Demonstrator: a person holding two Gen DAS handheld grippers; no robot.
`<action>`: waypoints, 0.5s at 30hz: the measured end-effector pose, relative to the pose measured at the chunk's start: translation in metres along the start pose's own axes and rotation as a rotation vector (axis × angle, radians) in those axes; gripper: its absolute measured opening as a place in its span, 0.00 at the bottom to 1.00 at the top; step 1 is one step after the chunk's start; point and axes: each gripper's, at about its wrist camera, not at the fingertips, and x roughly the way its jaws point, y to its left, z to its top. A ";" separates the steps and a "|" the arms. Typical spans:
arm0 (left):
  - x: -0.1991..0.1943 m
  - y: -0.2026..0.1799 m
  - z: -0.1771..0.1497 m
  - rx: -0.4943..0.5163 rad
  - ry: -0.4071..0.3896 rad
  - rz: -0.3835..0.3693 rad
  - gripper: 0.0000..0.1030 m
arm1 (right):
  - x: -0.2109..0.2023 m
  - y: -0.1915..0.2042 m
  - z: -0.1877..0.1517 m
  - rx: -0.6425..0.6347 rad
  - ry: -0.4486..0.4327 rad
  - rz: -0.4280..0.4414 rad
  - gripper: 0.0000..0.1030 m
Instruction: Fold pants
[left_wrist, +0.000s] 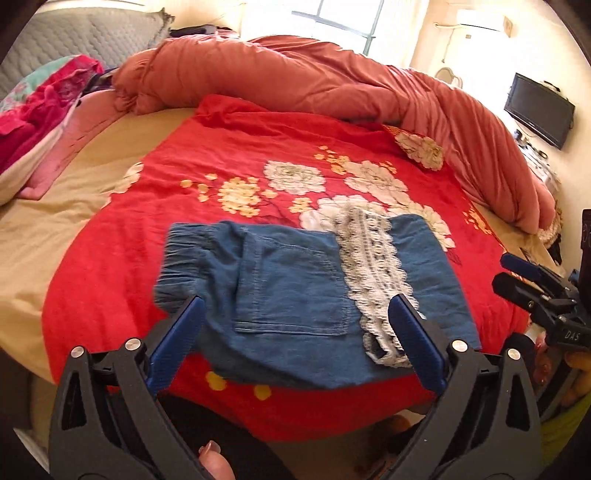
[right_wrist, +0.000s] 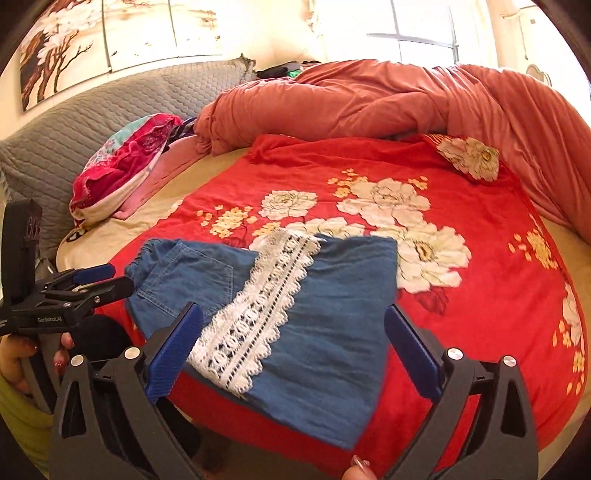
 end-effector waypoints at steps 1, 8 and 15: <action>-0.001 0.008 0.000 -0.018 0.003 0.011 0.91 | 0.003 0.003 0.004 -0.008 0.002 0.008 0.95; -0.005 0.053 0.002 -0.121 0.021 0.078 0.91 | 0.039 0.030 0.039 -0.068 0.039 0.099 0.95; 0.006 0.092 -0.003 -0.199 0.095 0.096 0.91 | 0.086 0.063 0.067 -0.143 0.122 0.192 0.95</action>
